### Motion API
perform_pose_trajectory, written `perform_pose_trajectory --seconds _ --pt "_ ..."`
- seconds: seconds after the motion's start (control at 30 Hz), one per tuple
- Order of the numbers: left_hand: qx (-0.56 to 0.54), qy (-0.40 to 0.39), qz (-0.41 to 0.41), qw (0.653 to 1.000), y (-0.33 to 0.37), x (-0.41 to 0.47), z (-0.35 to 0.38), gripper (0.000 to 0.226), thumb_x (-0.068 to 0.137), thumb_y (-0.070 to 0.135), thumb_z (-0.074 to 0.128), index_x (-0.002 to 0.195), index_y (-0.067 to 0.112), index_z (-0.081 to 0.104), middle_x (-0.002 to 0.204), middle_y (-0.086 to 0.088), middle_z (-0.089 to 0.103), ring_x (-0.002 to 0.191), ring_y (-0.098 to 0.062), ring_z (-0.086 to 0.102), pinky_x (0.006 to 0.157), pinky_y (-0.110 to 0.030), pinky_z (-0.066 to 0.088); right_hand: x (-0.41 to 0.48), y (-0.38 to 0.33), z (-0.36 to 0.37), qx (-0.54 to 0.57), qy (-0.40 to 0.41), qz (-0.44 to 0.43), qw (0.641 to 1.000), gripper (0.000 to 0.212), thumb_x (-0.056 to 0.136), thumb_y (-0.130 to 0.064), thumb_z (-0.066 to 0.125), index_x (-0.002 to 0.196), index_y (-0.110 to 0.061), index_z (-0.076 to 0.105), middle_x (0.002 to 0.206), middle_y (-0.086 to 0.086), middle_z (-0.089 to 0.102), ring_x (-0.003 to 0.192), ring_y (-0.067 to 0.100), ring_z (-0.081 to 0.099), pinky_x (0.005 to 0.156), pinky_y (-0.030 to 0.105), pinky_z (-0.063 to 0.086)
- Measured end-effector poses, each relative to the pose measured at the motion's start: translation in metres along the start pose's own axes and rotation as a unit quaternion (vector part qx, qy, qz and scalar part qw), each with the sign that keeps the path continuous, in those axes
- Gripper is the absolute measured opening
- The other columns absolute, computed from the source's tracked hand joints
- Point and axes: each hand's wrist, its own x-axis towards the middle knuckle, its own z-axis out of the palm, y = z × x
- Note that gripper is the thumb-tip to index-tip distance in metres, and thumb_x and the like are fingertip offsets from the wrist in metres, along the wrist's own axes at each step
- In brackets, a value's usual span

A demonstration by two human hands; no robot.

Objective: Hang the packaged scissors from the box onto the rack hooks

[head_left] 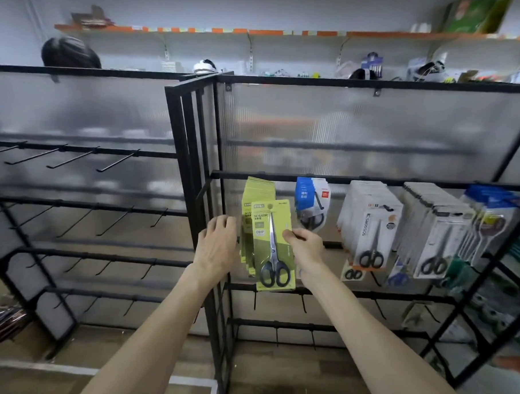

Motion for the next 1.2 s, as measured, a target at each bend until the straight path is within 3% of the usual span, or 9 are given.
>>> perform_pose_trajectory --seconds 0.2,0.4,0.5,0.6,0.77,0.9,1.07,1.2 --pt "0.037 -0.023 -0.009 0.999 -0.008 0.008 0.009 0.046 0.095 0.013 0.055 0.139 0.01 0.043 0.149 -0.01 0.038 0.143 -0.033 0.033 0.112 -0.05 0.037 0.013 -0.001 0.031 -0.011 -0.006 0.011 1.0 0.024 0.096 -0.022 0.066 0.118 -0.011 0.068 0.102 -0.004 0.061 0.1 0.016 0.054 0.091 0.03 0.04" --pt "0.018 -0.032 -0.031 0.999 -0.026 0.006 0.019 0.043 0.098 0.014 0.054 0.14 0.01 0.043 0.148 -0.014 0.035 0.136 -0.039 0.041 0.108 -0.051 0.043 0.028 0.01 0.049 -0.034 0.049 0.047 0.997 0.026 0.097 -0.029 0.064 0.117 -0.013 0.068 0.103 0.002 0.066 0.096 0.023 0.058 0.084 0.032 0.044" --pt "0.008 -0.036 -0.025 0.999 -0.033 0.005 0.025 0.045 0.097 0.014 0.056 0.14 0.011 0.043 0.148 -0.014 0.034 0.134 -0.04 0.042 0.107 -0.051 0.045 0.034 0.01 0.052 -0.088 0.057 0.025 0.994 0.028 0.1 -0.028 0.06 0.118 -0.009 0.067 0.096 0.002 0.063 0.087 0.021 0.055 0.079 0.03 0.044" --pt "0.006 -0.053 -0.029 0.998 -0.036 0.007 0.03 0.046 0.097 0.013 0.056 0.141 0.01 0.042 0.148 -0.015 0.032 0.133 -0.041 0.041 0.106 -0.052 0.044 0.038 0.007 0.052 -0.139 0.056 0.001 0.989 0.029 0.102 -0.027 0.057 0.118 -0.005 0.066 0.108 0.01 0.069 0.083 0.02 0.053 0.078 0.031 0.044" --pt "-0.007 -0.06 -0.028 0.998 -0.031 0.007 0.035 0.048 0.096 0.011 0.056 0.142 0.01 0.041 0.146 -0.014 0.032 0.133 -0.04 0.04 0.105 -0.052 0.042 0.037 0.01 0.052 -0.132 0.056 -0.009 0.99 0.027 0.101 -0.025 0.057 0.119 -0.006 0.066 0.103 0.005 0.067 0.085 0.017 0.054 0.078 0.029 0.042" --pt "-0.019 -0.071 -0.03 0.997 -0.028 0.004 0.039 0.05 0.096 0.014 0.058 0.142 0.011 0.04 0.145 -0.014 0.032 0.134 -0.042 0.038 0.105 -0.055 0.043 0.034 0.009 0.054 -0.153 0.045 0.002 0.987 0.026 0.102 -0.027 0.056 0.117 -0.008 0.066 0.092 -0.001 0.061 0.084 0.019 0.056 0.078 0.031 0.045" --pt "-0.024 -0.071 -0.031 0.997 -0.027 -0.006 0.037 0.048 0.096 0.013 0.057 0.142 0.012 0.04 0.144 -0.013 0.032 0.134 -0.041 0.038 0.105 -0.055 0.043 0.03 0.019 0.05 -0.233 0.039 -0.006 0.972 0.025 0.103 -0.024 0.053 0.107 -0.003 0.067 0.097 0.01 0.07 0.084 0.025 0.063 0.072 0.034 0.051" --pt "-0.033 -0.048 -0.031 0.998 -0.028 -0.014 0.037 0.045 0.097 0.015 0.057 0.139 0.012 0.042 0.145 -0.013 0.033 0.132 -0.04 0.04 0.105 -0.054 0.045 0.012 0.031 0.031 -0.258 0.019 -0.017 0.966 0.024 0.101 -0.015 0.054 0.111 0.005 0.062 0.101 0.018 0.068 0.09 0.03 0.065 0.081 0.042 0.054"
